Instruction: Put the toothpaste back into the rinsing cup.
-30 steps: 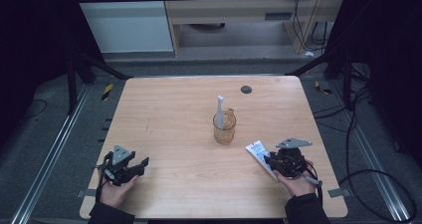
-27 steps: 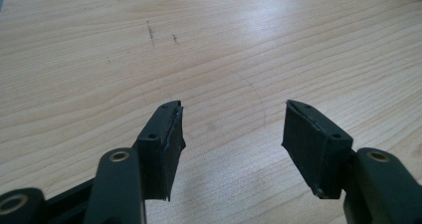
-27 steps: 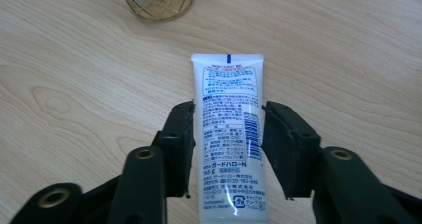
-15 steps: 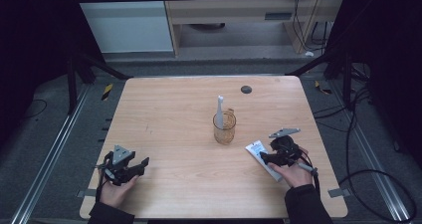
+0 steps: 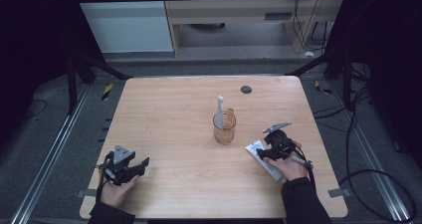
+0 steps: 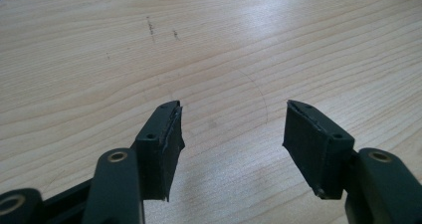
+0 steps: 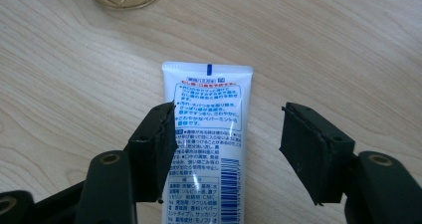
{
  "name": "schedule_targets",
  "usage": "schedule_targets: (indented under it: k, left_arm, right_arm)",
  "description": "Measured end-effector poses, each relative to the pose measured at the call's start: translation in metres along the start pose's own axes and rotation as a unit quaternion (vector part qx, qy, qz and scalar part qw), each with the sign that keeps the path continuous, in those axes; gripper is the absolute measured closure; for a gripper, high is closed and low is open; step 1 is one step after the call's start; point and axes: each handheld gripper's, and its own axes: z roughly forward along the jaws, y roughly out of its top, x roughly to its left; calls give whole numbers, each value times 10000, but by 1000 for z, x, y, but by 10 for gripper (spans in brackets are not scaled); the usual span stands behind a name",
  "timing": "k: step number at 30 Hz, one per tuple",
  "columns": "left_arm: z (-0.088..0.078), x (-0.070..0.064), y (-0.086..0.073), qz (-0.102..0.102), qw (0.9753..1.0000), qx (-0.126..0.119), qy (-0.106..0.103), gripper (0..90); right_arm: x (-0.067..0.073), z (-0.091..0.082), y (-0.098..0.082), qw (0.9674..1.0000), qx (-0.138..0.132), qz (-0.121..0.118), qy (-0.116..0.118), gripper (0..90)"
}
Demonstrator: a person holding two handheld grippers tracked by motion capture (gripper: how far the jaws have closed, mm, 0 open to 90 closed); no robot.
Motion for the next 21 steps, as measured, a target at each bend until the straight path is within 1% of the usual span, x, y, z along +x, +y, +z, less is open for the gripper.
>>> schedule_targets:
  k: [3,6,12,18,21]
  left_arm:
    - [0,0,0,2,10000,11,0,396]
    - [0,0,0,10,10000,2,-3,396]
    - [0,0,0,11,10000,12,-2,396]
    - [0,0,0,34,10000,9,-23,396]
    - [0,0,0,24,10000,-1,-21,397]
  right_arm:
    - [1,2,-1,10000,35,-10,26,388]
    - [0,2,-3,10000,88,-34,-5,389]
    - [0,0,-4,10000,69,-25,35,392]
    - [-1,-2,-11,9999,96,-20,48,392]
    - [-1,-3,-15,9999,54,36,97,394]
